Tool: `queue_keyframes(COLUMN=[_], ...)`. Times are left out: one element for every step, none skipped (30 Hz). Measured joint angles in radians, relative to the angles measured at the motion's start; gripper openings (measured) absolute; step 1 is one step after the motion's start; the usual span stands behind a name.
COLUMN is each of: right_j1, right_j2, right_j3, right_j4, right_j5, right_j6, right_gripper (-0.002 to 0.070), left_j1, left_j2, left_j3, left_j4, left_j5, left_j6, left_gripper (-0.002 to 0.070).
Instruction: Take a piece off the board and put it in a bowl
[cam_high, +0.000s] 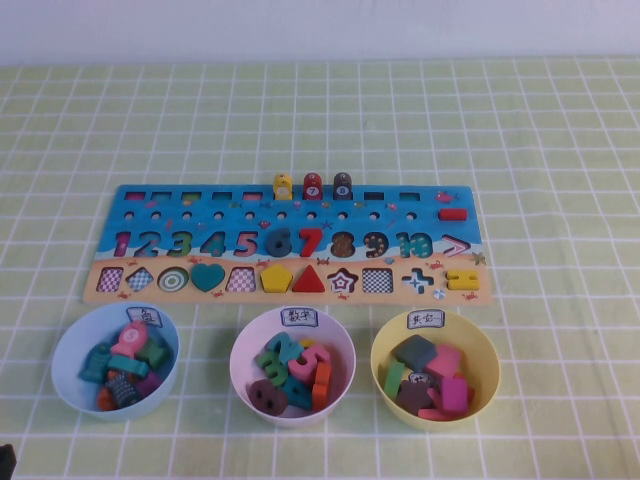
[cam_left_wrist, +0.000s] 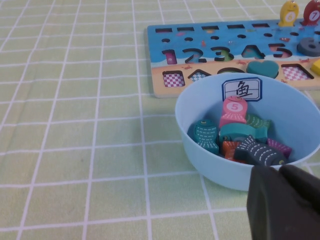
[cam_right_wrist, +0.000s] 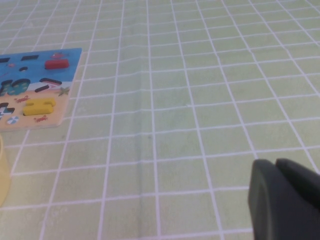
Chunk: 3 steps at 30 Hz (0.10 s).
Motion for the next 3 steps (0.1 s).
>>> queue_keyframes(right_j1=[0.0,0.0,0.0], right_j2=[0.0,0.0,0.0], right_j3=[0.0,0.0,0.0], right_j4=[0.0,0.0,0.0], right_j5=[0.0,0.0,0.0], right_j6=[0.0,0.0,0.0], right_gripper=[-0.0017,-0.0017,-0.0017], left_j1=[0.0,0.0,0.0], left_j2=[0.0,0.0,0.0], left_j3=[0.0,0.0,0.0], left_j4=[0.0,0.0,0.0], left_j5=[0.0,0.0,0.0], left_j6=[0.0,0.0,0.0], left_gripper=[-0.0003,-0.0003,-0.0003])
